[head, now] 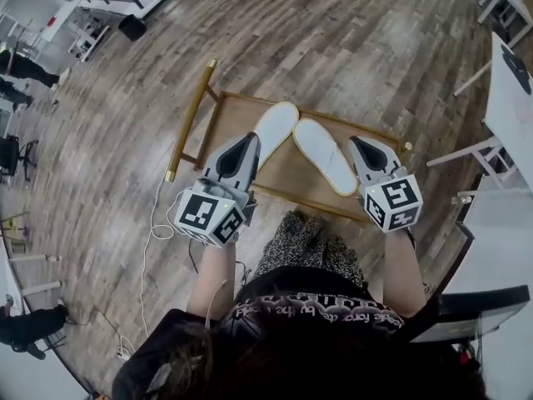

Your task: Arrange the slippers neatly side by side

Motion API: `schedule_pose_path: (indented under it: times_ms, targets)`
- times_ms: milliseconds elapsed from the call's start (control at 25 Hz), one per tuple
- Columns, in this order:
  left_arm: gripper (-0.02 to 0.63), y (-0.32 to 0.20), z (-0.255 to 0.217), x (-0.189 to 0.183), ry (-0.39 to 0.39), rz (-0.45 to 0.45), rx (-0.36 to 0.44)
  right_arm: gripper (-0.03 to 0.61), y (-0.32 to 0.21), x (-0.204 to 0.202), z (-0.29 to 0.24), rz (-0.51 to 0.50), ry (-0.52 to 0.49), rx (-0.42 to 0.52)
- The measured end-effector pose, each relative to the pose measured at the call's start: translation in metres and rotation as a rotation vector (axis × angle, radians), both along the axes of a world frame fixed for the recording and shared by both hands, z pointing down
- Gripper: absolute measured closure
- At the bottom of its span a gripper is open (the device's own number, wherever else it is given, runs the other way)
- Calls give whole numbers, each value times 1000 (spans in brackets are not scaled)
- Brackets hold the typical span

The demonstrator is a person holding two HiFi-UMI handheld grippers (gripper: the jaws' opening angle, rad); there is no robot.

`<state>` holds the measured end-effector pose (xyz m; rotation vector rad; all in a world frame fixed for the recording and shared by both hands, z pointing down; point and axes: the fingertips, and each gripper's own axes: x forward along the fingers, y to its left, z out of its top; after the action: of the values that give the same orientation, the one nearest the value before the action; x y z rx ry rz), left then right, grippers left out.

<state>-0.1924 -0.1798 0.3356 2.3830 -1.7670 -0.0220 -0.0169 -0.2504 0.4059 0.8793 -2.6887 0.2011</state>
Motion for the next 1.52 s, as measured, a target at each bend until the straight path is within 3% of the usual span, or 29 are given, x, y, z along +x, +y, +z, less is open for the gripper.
schedule_pose_path:
  times_ms: [240,400,560,840,1000,1240,1520]
  targets:
    - [612,-17,26,-13,16,6,-59,565,-11,-32,80,-85,115,-182]
    - [612,-24,35,-29,16,-7,-87,454,-20,-43,124,-121,184,-287]
    - [612,-26,48,-38,16,-18,-120,432,-31,-43,166,-128,273,-358]
    - [612,-33,67,-31,-5,23,-167,433,-29,-42,216,-107,390,-521]
    - [612,-41,73,-28,-39,56,-179,543,-27,-41,227,-60,496,-510]
    - [612,-53,69,-25,-46,89,-166,554,-24,-40,219,4,465,-529]
    - [612,-64,66,-7,-47,136,-148,554,-29,-3,185,189,349,-557]
